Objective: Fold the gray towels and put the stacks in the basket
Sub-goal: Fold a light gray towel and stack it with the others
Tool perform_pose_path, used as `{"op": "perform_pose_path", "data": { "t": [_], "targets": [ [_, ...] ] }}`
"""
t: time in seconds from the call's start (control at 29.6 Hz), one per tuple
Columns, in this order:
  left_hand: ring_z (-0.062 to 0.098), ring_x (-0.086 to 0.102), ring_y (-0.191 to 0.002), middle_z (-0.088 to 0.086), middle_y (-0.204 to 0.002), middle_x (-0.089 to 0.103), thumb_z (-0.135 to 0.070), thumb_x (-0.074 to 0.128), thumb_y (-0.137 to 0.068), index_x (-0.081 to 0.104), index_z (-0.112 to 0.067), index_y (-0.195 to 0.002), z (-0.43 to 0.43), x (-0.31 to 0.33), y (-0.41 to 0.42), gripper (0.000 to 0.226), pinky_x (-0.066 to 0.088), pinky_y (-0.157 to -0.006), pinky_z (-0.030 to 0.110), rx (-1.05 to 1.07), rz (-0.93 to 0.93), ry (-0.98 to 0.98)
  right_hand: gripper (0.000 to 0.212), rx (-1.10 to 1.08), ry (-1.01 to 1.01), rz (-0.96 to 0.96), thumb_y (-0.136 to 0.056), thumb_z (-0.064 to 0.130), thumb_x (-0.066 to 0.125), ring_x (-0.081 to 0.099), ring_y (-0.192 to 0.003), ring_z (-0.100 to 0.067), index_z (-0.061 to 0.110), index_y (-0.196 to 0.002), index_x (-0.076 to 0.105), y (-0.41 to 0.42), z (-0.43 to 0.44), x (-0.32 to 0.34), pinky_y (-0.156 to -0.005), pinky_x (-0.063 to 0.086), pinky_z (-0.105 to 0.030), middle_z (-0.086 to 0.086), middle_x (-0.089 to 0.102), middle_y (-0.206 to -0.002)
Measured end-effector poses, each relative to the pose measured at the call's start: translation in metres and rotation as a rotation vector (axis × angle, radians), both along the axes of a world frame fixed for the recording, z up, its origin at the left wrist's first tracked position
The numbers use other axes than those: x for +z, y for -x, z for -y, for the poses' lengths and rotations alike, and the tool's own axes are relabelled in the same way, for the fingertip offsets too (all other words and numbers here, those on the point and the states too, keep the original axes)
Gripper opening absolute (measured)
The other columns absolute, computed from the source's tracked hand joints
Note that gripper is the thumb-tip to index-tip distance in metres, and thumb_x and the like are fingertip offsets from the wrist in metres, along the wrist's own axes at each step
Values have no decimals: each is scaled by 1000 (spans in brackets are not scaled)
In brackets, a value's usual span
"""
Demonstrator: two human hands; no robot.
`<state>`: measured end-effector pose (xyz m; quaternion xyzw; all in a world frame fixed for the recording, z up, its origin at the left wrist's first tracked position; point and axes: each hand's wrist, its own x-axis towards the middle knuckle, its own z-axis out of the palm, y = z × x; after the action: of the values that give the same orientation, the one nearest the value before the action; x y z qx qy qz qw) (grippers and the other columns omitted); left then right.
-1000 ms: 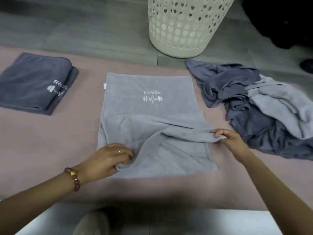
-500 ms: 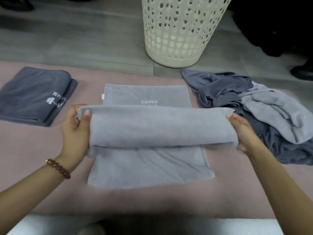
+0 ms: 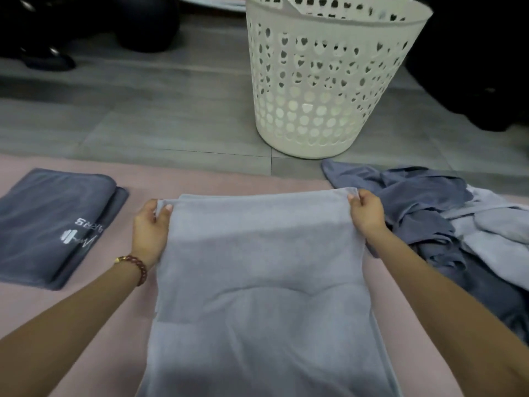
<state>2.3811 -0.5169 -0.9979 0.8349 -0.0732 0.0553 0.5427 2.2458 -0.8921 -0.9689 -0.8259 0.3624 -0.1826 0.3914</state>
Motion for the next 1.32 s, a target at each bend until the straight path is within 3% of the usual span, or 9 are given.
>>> {"op": "perform_pose_path", "data": {
  "t": [0.2,0.34,0.44,0.57,0.68,0.85,0.98,1.15,1.32],
  "targets": [
    [17,35,-58,-8,-57,39,-16,55,-92,41,-17,-69,15,-39,-41,27,22,-55,33,-22,77,-215,14,-15,26,-179,-94,11,45,59,-97,-37,4,-89,56,-32,20,-54,-74,37,-31,-23,61,-94],
    [29,53,-70,9,-71,59,-25,62,-89,59,-8,-79,22,-43,-54,19,30,-56,34,-75,-24,-421,30,-1,35,-206,-91,25,55,58,-103,-39,0,-105,62,-37,22,-58,-81,43,-37,-23,65,-107],
    [24,57,-86,12,-86,63,-21,65,-87,65,-9,-82,24,-42,-65,13,35,-71,25,-119,13,-338,32,65,104,-214,-91,28,57,59,-99,-39,-1,-103,61,-43,22,-55,-75,42,-35,-21,65,-100],
    [-6,56,-89,14,-97,63,-19,60,-82,63,-1,-80,25,-46,-75,18,34,-80,17,-124,-3,-184,18,-9,20,-97,-93,18,52,53,-83,-27,2,-90,57,-52,23,-52,-62,33,-29,-9,55,-80],
    [19,56,-103,11,-114,61,-25,60,-82,60,-7,-84,25,-55,-83,17,39,-93,27,-117,-100,-138,27,-14,-49,-109,-93,24,54,50,-87,-21,3,-109,60,-55,26,-52,-72,36,-28,-7,56,-94],
    [18,52,-86,7,-88,59,-29,60,-79,60,-11,-80,20,-50,-90,18,42,-69,21,-213,-103,-242,21,117,-177,-127,-88,25,64,55,-86,-19,8,-101,64,-55,24,-46,-72,40,-27,-6,60,-94],
    [19,54,-91,9,-90,60,-13,72,-79,59,-10,-74,12,-45,-102,14,36,-76,23,-364,-8,-379,19,90,-181,-139,-88,16,63,53,-77,-20,1,-99,66,-54,24,-42,-66,42,-27,-15,61,-89],
    [-2,47,-38,-1,-51,57,-6,68,-83,60,-7,-74,13,-35,-97,13,37,-40,10,-162,-169,-124,8,-47,-242,-82,-87,9,63,53,-78,-23,5,-80,65,-58,29,-38,-45,42,-22,-8,60,-76],
    [-4,47,-38,-19,-42,57,-4,70,-80,62,-11,-71,23,-33,-96,14,38,-40,9,-52,-207,23,28,-131,-307,-35,-82,9,69,61,-88,-28,-3,-107,66,-61,32,-44,-75,53,-38,-17,66,-102]
  ]
}}
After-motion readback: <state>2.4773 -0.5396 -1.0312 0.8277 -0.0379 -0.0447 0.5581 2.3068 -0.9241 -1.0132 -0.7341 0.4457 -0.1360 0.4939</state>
